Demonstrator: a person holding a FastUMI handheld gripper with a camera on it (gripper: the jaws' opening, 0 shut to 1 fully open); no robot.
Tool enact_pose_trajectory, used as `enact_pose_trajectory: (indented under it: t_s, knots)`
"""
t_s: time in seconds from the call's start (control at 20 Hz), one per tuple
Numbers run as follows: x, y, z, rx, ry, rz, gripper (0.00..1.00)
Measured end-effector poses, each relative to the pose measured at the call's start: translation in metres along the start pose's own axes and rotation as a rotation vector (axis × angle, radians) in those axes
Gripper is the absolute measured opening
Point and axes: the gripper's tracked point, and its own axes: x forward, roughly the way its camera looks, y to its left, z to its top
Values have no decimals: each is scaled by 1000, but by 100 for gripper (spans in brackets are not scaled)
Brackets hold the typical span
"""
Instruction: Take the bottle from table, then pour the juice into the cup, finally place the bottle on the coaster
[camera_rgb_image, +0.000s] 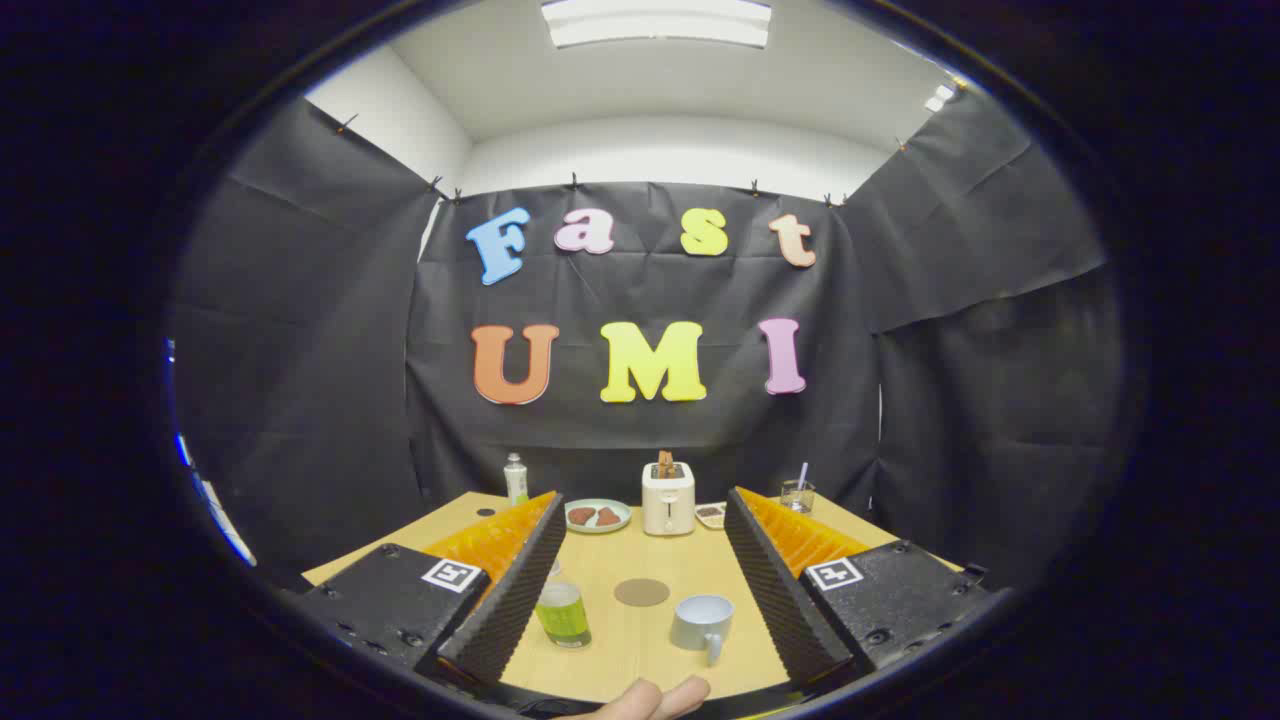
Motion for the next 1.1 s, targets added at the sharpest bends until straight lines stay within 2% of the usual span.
enact_pose_trajectory:
  t_s: [0.15,0.35,0.5,0.85,1.1]
  knots:
    - [-1,-8,-4,12,10,-28,100]
    - [0,-6,-9,65,19,1,100]
    - [2,-13,-17,70,51,-36,100]
    - [3,3,-20,43,3,-5,100]
    - [21,26,-50,24,54,27,100]
